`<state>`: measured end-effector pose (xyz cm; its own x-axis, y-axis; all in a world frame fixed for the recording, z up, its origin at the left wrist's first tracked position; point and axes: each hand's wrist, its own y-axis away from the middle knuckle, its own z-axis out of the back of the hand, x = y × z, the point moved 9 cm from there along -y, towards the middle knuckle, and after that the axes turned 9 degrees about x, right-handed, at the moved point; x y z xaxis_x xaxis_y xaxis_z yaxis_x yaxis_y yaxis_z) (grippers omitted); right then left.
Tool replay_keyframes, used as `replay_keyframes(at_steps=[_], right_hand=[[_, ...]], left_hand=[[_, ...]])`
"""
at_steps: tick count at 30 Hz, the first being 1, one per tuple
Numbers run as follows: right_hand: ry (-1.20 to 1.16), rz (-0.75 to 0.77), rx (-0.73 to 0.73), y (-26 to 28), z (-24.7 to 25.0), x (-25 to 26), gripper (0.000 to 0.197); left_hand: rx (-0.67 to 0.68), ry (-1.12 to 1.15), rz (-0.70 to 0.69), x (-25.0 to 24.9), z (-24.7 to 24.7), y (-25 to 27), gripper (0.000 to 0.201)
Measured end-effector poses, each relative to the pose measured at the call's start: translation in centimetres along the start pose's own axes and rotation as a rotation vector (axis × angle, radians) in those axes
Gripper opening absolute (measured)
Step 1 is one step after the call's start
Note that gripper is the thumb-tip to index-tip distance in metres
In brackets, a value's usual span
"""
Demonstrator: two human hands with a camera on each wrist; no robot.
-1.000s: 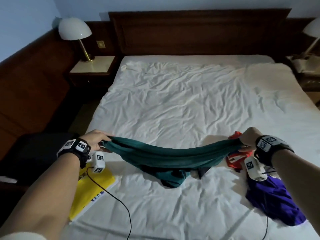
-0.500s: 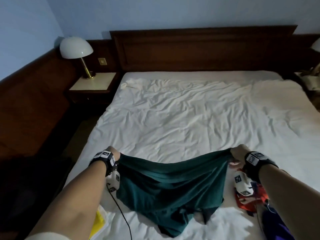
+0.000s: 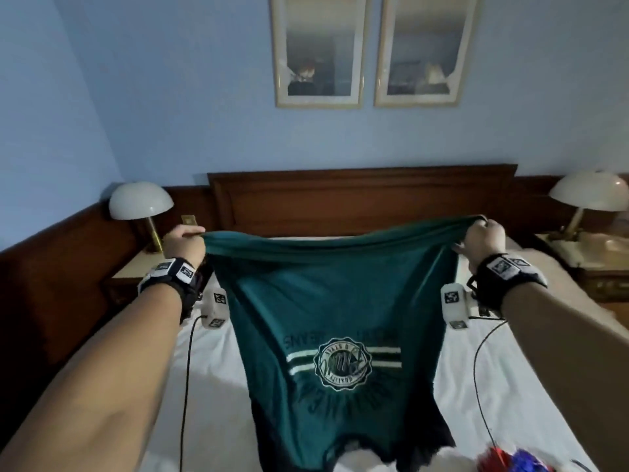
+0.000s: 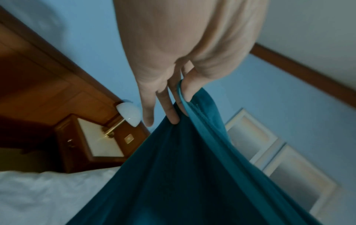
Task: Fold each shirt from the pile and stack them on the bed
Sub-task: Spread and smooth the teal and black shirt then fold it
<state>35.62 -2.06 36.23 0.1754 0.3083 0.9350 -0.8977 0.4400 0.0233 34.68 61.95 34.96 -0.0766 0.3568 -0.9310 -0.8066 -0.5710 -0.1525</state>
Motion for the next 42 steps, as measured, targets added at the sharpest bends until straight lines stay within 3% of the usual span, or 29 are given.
replay_keyframes(at_steps=[1, 3, 8, 13, 19, 23, 28, 31, 34, 35, 40, 42], right_hand=[[-0.349, 0.032, 0.053, -0.4, 0.6, 2.0, 0.022], [-0.568, 0.16, -0.015, 0.0, 3.3, 4.9, 0.027], [-0.507, 0.343, -0.115, 4.5, 8.6, 8.6, 0.02], [-0.389, 0.265, -0.129, 8.0, 11.1, 2.2, 0.019], [-0.424, 0.079, -0.05, 18.0, 10.2, -11.1, 0.026], [-0.236, -0.091, -0.018, 24.8, 9.2, -23.5, 0.024], [0.098, -0.268, 0.065, 34.9, 8.8, -37.5, 0.047], [0.265, -0.448, 0.13, 40.7, 7.9, -47.3, 0.018], [0.337, -0.571, 0.187, 45.4, 7.4, -57.3, 0.005], [0.365, -0.607, 0.206, 46.5, 7.4, -60.9, 0.01], [0.452, -0.747, 0.162, 52.9, 9.1, -66.6, 0.024], [0.44, -0.761, 0.126, 54.3, 10.0, -66.8, 0.017]], left_hand=[[-0.031, 0.013, -0.058, -2.0, 0.8, -0.5, 0.034], [-0.1, 0.052, -0.164, -6.7, 2.8, 0.6, 0.031], [-0.181, 0.049, -0.219, -11.4, 7.0, 4.1, 0.036], [-0.18, 0.068, -0.213, -8.3, 9.7, 9.8, 0.036], [-0.083, 0.084, 0.04, 4.9, 10.4, 21.5, 0.038], [0.012, 0.044, 0.271, 18.1, 10.1, 30.5, 0.039], [0.107, -0.062, 0.599, 34.5, 11.1, 41.8, 0.04], [0.153, -0.11, 0.763, 42.0, 12.3, 48.0, 0.04], [0.203, -0.2, 0.868, 48.6, 13.6, 53.4, 0.047], [0.208, -0.225, 0.892, 50.5, 14.3, 55.0, 0.047], [0.156, -0.279, 0.975, 56.1, 18.6, 60.6, 0.047], [0.1, -0.257, 0.99, 57.1, 20.5, 61.6, 0.047]])
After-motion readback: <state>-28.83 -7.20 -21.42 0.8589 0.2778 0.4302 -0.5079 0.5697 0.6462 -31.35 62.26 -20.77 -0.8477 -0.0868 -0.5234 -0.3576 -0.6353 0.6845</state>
